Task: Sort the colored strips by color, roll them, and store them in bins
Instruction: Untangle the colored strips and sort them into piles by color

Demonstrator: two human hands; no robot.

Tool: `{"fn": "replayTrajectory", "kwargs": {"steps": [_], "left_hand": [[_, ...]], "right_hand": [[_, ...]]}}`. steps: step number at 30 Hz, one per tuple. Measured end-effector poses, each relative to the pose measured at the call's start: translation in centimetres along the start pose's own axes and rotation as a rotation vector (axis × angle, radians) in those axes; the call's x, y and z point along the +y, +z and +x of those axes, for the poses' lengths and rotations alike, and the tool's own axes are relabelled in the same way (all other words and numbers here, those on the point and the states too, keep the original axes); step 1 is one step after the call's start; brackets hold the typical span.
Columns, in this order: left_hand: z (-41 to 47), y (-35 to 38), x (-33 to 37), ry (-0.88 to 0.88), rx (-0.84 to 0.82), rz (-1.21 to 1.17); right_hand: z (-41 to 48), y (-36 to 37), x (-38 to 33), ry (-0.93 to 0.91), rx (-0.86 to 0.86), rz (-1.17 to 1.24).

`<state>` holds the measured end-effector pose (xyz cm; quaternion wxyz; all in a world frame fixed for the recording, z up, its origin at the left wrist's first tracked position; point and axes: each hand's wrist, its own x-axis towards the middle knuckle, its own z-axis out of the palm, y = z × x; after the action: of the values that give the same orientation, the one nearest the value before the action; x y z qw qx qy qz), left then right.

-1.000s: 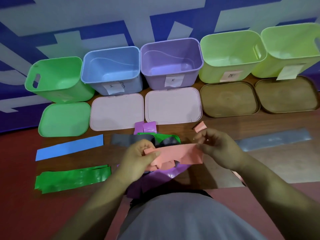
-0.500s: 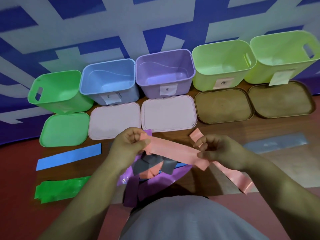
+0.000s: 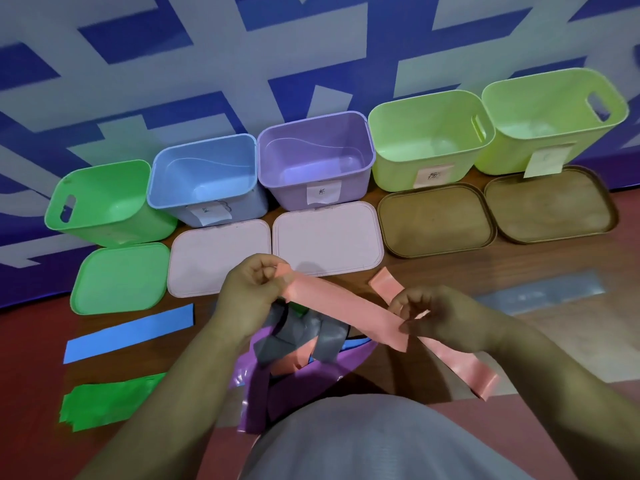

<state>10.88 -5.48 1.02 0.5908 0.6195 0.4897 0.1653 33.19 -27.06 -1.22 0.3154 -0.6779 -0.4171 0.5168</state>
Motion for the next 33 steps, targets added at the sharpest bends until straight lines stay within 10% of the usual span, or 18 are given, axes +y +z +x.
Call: {"fn": "replayTrajectory", "kwargs": {"steps": [23,33], "left_hand": [[6.3,14.6,-2.9,0.01,-0.318,0.46],[4.8,10.8,-4.3,-0.015,-0.32,0.567]], "right_hand": [[-4.6,-0.6,8.2,0.492,0.293,-0.283],[-3.0,0.8,7.9,0.431,0.347,-0.309]]}}
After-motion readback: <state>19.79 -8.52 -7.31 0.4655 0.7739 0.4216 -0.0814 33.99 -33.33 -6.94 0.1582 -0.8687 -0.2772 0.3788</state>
